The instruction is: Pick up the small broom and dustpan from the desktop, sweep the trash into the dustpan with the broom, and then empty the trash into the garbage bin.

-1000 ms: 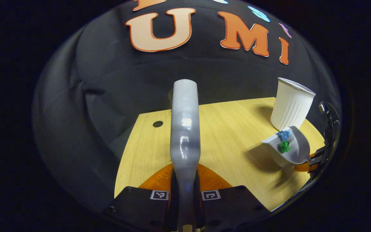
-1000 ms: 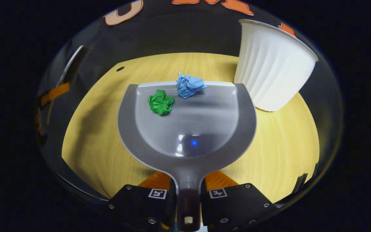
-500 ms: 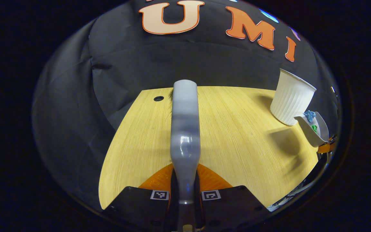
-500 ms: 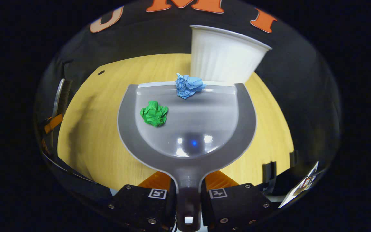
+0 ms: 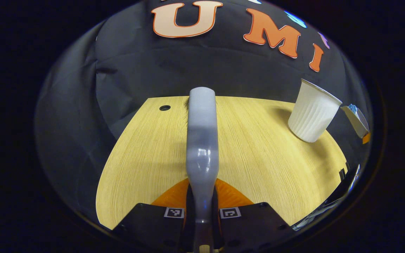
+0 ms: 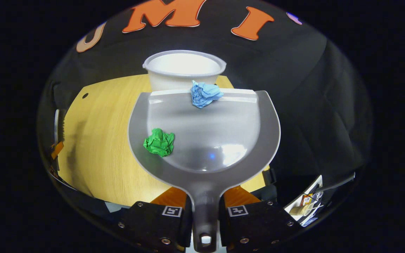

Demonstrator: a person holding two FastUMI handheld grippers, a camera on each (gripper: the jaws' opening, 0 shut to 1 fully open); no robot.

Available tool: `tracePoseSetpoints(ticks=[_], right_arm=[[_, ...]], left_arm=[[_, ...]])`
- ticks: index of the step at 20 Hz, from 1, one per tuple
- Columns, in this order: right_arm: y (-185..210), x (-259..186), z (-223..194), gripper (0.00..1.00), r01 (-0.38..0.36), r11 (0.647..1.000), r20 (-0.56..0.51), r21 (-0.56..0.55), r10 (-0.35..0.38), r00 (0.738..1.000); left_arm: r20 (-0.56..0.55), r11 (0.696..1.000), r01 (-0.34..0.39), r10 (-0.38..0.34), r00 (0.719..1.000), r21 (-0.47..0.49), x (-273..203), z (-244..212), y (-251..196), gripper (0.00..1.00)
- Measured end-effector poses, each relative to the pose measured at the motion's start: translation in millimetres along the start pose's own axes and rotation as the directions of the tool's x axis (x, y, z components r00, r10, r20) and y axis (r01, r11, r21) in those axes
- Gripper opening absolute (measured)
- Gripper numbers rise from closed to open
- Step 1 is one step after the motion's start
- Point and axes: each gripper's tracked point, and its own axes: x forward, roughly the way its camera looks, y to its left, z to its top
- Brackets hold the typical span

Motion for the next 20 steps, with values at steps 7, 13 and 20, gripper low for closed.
tracePoseSetpoints(ticks=[7, 13, 20], right_arm=[[5.5, -2.9, 6.2, 0.33, 0.083, 0.993, 0.033, -0.088, -0.080, 0.996], [6.2, -9.2, 10.9, 0.33, 0.101, 0.977, 0.012, -0.188, -0.101, 0.995], [26.7, -25.5, 35.1, 0.33, 0.172, 0.911, 0.009, -0.374, -0.182, 0.983]], left_arm=[[-0.029, 0.997, 0.008, -0.010, 1.000, -0.074, -4.4, -12.5, 0.2, 0.22], [-0.047, 0.993, -0.032, 0.027, 0.999, -0.111, -9.7, -23.9, 23.7, 0.23], [-0.068, 0.983, -0.094, 0.084, 0.994, -0.158, -19.1, -39.3, 52.3, 0.23]])
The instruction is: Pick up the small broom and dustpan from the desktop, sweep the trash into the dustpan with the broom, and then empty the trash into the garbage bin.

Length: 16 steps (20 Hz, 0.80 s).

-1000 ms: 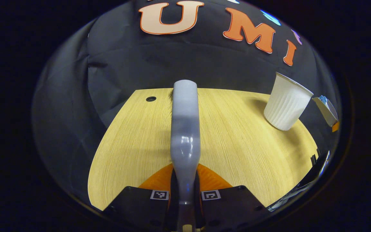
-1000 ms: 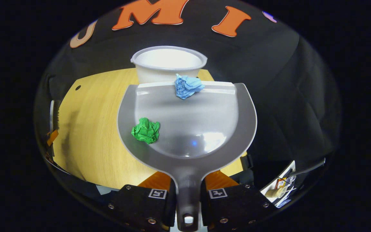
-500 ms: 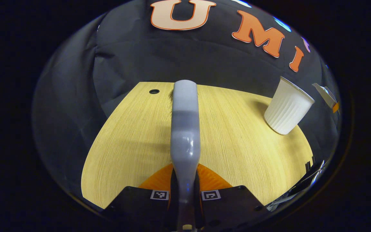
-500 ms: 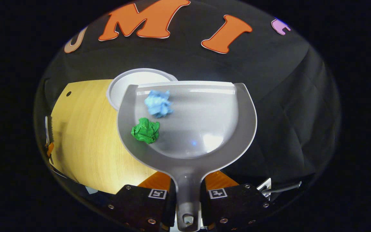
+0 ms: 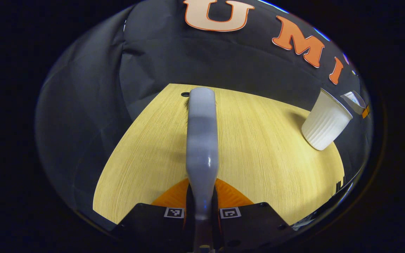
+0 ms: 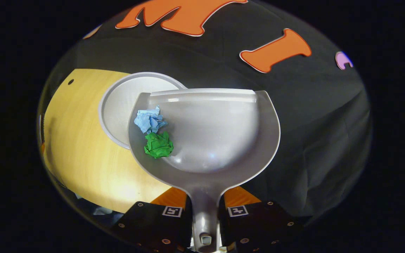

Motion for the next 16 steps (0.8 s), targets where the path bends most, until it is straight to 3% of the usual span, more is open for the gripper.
tracePoseSetpoints(ticks=[2, 3, 4, 8, 14, 16], right_arm=[[0.1, -7.6, 7.3, 0.33, 0.020, 0.999, 0.004, -0.047, -0.020, 1.000], [0.2, -9.9, 10.2, 0.28, 0.031, 0.997, 0.003, -0.072, -0.030, 1.000], [0.0, -11.8, 16.3, 0.33, 0.040, 0.994, 0.001, -0.102, -0.040, 0.999], [-0.1, -15.3, 30.1, 0.33, 0.078, 0.974, -0.005, -0.213, -0.080, 0.997], [0.4, -20.2, 48.1, 0.32, 0.152, 0.918, 0.002, -0.365, -0.162, 0.987], [-5.1, -27.5, 54.8, 0.33, 0.185, 0.884, 0.012, -0.429, -0.199, 0.980]], left_arm=[[-0.005, 1.000, -0.010, 0.010, 1.000, -0.008, -1.3, -2.9, 4.5, 0.23], [-0.009, 1.000, -0.013, 0.013, 1.000, -0.011, -0.4, -4.3, 5.9, 0.23], [-0.013, 1.000, -0.016, 0.016, 1.000, -0.015, -0.5, -5.8, 8.1, 0.23], [-0.020, 0.999, -0.023, 0.023, 1.000, -0.027, 1.6, -10.3, 12.4, 0.23], [-0.035, 0.999, -0.035, 0.034, 0.999, -0.040, 4.9, -18.2, 17.4, 0.23], [-0.036, 0.998, -0.035, 0.034, 0.999, -0.044, 4.8, -18.5, 15.8, 0.23]])
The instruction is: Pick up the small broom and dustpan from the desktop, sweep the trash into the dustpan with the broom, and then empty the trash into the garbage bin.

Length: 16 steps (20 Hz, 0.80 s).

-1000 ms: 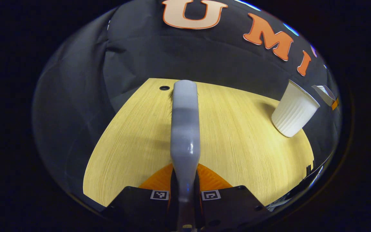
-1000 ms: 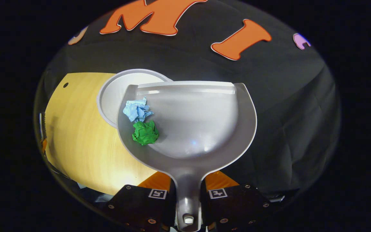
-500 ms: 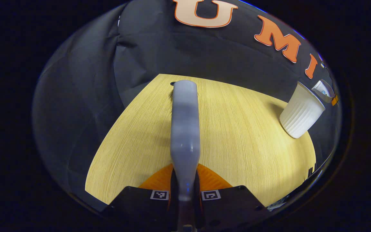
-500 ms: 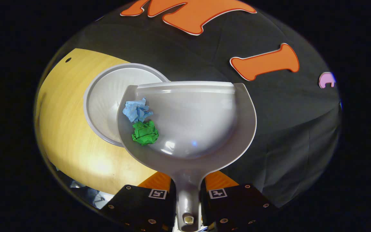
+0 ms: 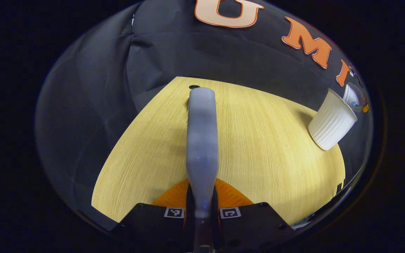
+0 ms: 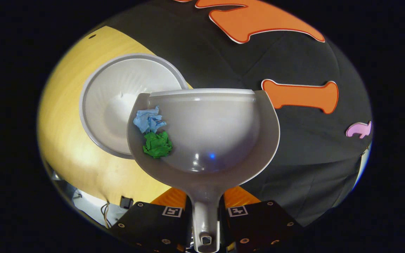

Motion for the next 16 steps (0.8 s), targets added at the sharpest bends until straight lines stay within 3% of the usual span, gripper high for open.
tracePoseSetpoints(ticks=[3, 7, 10, 14, 16], right_arm=[[-15.3, -14.5, -3.6, 0.33, 0.075, 0.990, 0.010, -0.121, -0.074, 0.997], [-13.3, -13.9, 9.8, 0.33, 0.104, 0.970, 0.020, -0.219, -0.102, 0.995], [-29.1, -15.7, 20.3, 0.32, 0.198, 0.920, 0.054, -0.339, -0.191, 0.980], [-45.6, -18.2, 30.1, 0.33, 0.299, 0.859, 0.109, -0.415, -0.279, 0.954], [-41.8, -18.0, 28.4, 0.33, 0.288, 0.875, 0.113, -0.390, -0.265, 0.958]], left_arm=[[0.000, 1.000, 0.001, -0.001, 1.000, -0.006, 0.6, -2.4, 0.8, 0.23], [-0.002, 1.000, -0.002, 0.002, 1.000, -0.018, 4.0, -3.7, -0.3, 0.23], [0.000, 1.000, -0.008, 0.008, 1.000, -0.025, 6.6, -5.0, 0.2, 0.23], [0.008, 1.000, -0.010, 0.010, 1.000, -0.028, 5.5, -5.8, 0.3, 0.23], [0.013, 1.000, -0.007, 0.007, 1.000, -0.026, 4.2, -5.4, 0.3, 0.23]])
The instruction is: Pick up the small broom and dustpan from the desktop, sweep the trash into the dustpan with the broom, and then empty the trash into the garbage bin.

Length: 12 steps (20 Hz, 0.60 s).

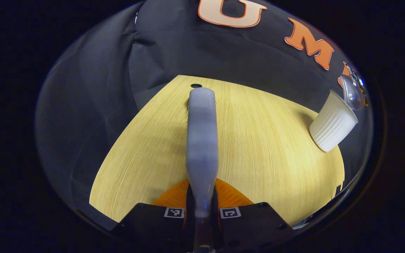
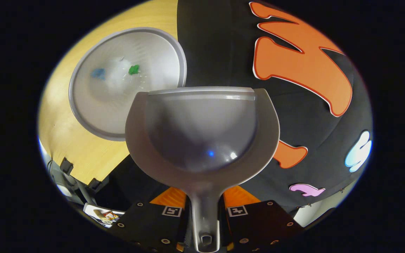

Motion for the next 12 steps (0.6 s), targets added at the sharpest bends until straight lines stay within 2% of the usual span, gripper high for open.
tracePoseSetpoints(ticks=[1, 2, 4, 5, 7, 9, 12], right_arm=[[6.7, -1.9, 2.6, 0.36, -0.021, 0.999, 0.008, 0.039, 0.020, 1.000], [17.4, -1.6, 3.5, 0.33, -0.057, 0.994, 0.016, 0.097, 0.055, 0.998], [44.5, -8.4, 5.9, 0.33, -0.165, 0.953, 0.044, 0.254, 0.159, 0.986], [63.5, -14.0, 5.0, 0.36, -0.226, 0.913, 0.066, 0.339, 0.217, 0.974], [86.7, -26.6, 5.7, 0.33, -0.324, 0.810, 0.120, 0.488, 0.305, 0.945], [98.6, -37.2, 5.6, 0.33, -0.372, 0.716, 0.172, 0.591, 0.338, 0.925], [112.2, -41.7, 6.4, 0.33, -0.401, 0.595, 0.230, 0.697, 0.344, 0.910]], left_arm=[[0.003, 1.000, 0.003, -0.003, 1.000, 0.003, -1.2, 0.3, 0.2, 0.23], [0.004, 1.000, 0.002, -0.002, 1.000, 0.007, -1.3, -0.2, 1.1, 0.23], [0.008, 1.000, 0.003, -0.003, 1.000, 0.013, -5.8, 2.4, 0.8, 0.23], [0.010, 1.000, 0.004, -0.004, 1.000, 0.017, -8.7, 2.9, 1.0, 0.23], [0.019, 1.000, 0.005, -0.005, 1.000, 0.029, -17.2, 6.2, 0.2, 0.23], [0.029, 0.999, 0.008, -0.009, 1.000, 0.043, -24.8, 9.5, -1.0, 0.23], [0.049, 0.997, 0.018, -0.022, 0.999, 0.071, -31.7, 21.7, -7.4, 0.23]])
